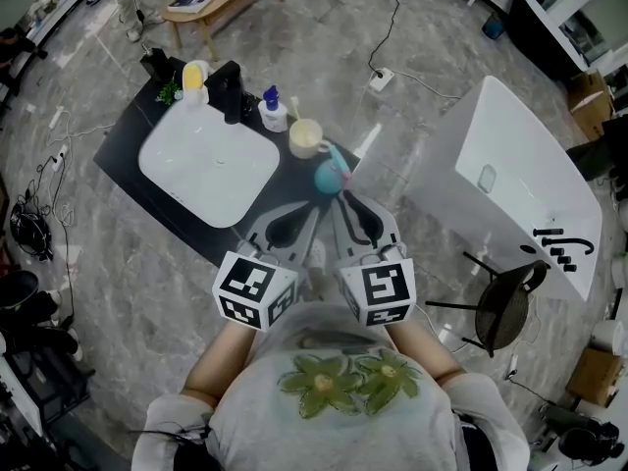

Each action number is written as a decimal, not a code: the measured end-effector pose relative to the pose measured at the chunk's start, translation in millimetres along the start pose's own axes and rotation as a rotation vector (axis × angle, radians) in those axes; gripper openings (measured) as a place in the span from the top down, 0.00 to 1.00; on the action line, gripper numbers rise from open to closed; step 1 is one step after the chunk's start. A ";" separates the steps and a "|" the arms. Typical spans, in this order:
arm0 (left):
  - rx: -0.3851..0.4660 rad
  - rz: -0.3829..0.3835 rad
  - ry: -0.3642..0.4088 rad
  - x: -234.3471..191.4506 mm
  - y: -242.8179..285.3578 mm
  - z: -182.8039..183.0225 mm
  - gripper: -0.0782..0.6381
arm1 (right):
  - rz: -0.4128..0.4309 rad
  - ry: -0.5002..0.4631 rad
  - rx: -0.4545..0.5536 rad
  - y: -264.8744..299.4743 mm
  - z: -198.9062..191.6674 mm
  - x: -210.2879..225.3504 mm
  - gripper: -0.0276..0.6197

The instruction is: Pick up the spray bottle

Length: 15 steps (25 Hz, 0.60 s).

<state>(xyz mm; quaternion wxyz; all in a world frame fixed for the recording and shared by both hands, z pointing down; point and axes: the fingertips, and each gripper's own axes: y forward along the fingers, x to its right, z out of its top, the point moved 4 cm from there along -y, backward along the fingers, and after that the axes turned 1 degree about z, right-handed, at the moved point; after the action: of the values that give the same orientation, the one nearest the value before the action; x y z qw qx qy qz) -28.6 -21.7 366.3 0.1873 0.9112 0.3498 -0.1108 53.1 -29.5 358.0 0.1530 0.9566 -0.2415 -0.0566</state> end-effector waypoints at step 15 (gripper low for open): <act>-0.016 0.011 -0.002 -9.2 13.2 2.9 0.88 | 0.012 0.045 -0.015 18.1 -5.4 14.9 0.82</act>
<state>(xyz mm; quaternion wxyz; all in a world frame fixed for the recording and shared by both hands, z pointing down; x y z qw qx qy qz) -26.6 -37.4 370.3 0.1954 0.9114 0.3456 -0.1079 59.1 -50.4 368.4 0.1658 0.9550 -0.2431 -0.0358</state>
